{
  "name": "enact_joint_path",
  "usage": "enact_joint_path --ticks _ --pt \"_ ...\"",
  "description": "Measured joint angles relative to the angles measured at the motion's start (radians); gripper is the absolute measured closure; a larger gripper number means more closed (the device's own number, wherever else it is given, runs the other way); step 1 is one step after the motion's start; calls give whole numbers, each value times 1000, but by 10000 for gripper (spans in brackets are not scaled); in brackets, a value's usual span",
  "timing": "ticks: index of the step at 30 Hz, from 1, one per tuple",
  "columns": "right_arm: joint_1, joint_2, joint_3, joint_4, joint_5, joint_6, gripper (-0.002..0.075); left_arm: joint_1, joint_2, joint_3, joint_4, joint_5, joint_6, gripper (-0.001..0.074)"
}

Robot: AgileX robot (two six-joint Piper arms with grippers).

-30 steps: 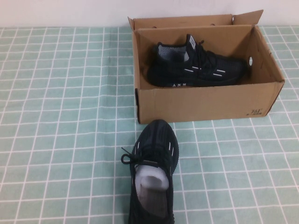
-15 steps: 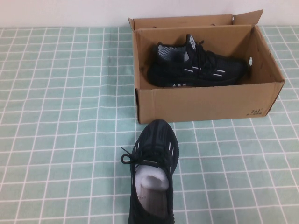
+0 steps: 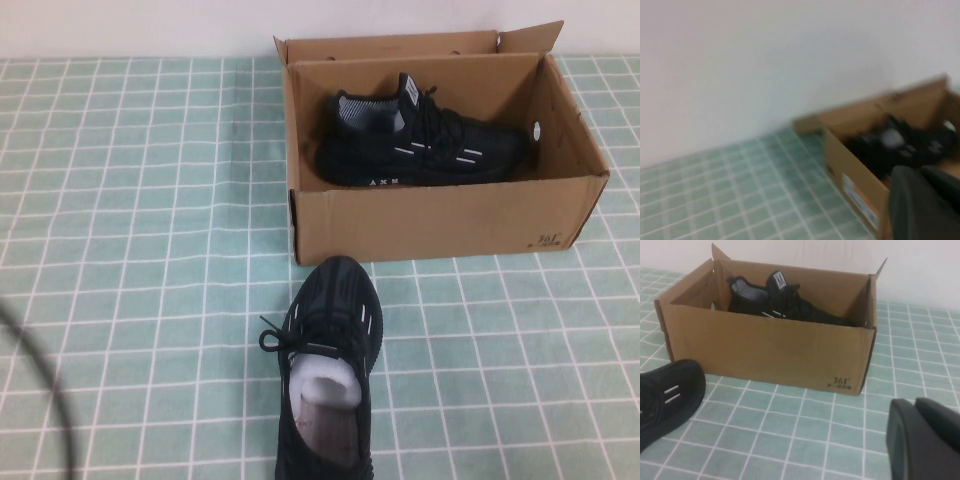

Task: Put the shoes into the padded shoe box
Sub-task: Pick up the shoe from the table

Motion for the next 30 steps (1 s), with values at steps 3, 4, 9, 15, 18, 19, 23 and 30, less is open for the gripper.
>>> enact_joint_path --ticks 3,4,9,15,18,19,23,30 --pt "0 0 0 -26 23 0 732 -70 95 -27 -30 -7 58 739" --pt "0 0 0 -26 60 0 732 -82 122 -29 -37 -30 59 739" --pt "0 2 2 -34 66 2 732 -95 247 -29 -176 -74 77 739" --pt "0 2 2 -50 66 2 732 -111 414 -29 -370 42 372 739" --pt "0 2 2 -63 66 2 732 -154 481 -29 -416 137 569 738" --pt "0 2 2 -65 66 2 732 -176 501 -29 -416 166 618 735" --pt "0 2 2 -72 67 2 732 -276 568 -31 -330 247 705 690" --pt "0 2 2 -72 67 2 732 -471 657 -32 -133 262 718 504"
